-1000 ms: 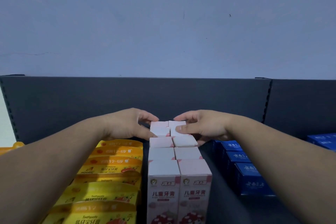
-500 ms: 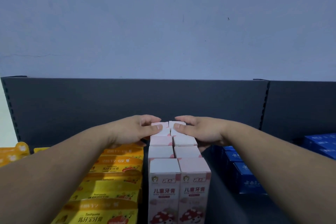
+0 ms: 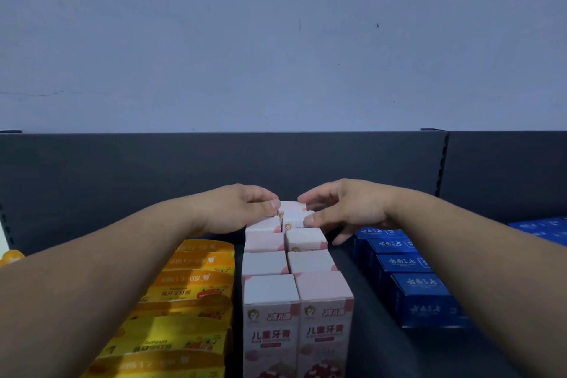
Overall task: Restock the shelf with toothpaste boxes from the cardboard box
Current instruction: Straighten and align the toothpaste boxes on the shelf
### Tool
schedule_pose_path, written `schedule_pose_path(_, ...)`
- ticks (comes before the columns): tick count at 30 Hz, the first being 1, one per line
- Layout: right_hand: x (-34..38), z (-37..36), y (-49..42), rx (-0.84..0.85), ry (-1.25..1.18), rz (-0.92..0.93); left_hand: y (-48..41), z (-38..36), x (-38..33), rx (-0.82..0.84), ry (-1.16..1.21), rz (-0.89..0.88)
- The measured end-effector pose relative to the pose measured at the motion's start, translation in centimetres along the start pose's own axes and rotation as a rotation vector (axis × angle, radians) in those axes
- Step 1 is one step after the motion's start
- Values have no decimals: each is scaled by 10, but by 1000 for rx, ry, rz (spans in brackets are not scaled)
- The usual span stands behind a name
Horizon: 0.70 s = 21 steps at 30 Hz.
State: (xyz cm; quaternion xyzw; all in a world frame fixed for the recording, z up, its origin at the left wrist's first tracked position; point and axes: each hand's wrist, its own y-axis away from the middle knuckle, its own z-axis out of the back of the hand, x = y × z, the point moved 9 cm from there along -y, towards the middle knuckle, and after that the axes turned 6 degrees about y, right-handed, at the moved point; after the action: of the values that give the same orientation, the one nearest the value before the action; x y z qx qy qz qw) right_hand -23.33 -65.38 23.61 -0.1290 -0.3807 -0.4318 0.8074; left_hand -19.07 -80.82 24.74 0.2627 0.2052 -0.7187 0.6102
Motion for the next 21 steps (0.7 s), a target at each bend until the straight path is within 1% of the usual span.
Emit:
schedule_pose_path(3, 2, 1, -2, 6, 41, 19, -1, -1, 3, 12, -20, -2)
schedule_pose_path(7, 6, -3, -9, 12, 64, 50, -2, -4, 10, 26, 38, 12)
schedule_pose_path(13, 10, -6, -14, 23, 17, 112, 1, -5, 12, 11, 69, 18)
schedule_pose_path(21, 5, -4, -8, 29, -9, 97, 6, -4, -1, -3, 24, -15)
